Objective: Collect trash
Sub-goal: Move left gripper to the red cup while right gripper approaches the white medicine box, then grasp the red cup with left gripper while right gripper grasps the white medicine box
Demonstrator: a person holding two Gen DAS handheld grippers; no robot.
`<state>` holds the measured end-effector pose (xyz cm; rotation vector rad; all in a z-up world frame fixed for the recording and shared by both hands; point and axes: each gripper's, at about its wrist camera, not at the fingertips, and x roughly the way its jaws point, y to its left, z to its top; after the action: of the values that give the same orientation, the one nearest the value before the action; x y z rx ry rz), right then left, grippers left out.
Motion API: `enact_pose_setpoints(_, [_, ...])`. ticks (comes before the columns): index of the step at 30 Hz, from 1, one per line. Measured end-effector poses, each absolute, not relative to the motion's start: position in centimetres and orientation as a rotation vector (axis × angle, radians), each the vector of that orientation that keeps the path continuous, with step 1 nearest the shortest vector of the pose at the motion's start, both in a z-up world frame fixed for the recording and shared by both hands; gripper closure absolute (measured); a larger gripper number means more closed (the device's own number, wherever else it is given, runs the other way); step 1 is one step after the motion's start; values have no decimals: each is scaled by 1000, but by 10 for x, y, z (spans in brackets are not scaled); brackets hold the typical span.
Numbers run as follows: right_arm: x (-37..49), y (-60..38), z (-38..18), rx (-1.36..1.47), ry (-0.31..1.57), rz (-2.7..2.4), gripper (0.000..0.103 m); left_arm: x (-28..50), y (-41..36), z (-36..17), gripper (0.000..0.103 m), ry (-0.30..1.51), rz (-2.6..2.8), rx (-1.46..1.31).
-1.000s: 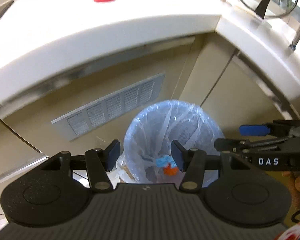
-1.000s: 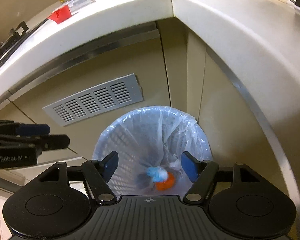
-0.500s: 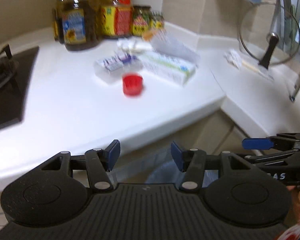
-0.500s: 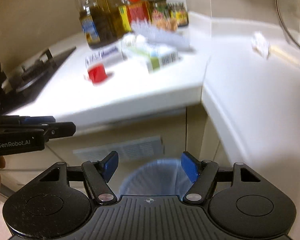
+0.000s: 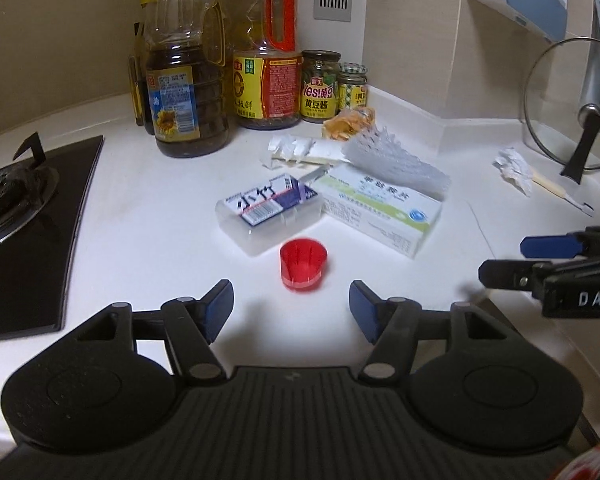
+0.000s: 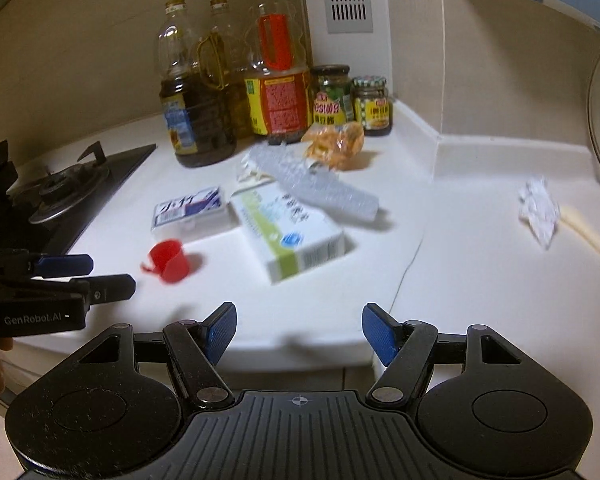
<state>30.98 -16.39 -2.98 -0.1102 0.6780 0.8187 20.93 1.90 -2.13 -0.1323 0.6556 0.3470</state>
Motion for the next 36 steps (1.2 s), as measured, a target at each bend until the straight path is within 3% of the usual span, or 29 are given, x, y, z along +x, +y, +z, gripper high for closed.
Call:
enact_pose_setpoints(12, [353, -158, -41, -125, 693, 844, 28, 259, 22, -47, 43, 684, 349, -86])
enact_pose_setpoints(18, [366, -149, -48, -114, 703, 878, 28, 263, 25, -49, 73, 702, 351, -79])
enact_pose_setpoints(36, [391, -79, -59, -295, 643, 1015, 21, 234, 26, -16, 73, 666, 376, -169])
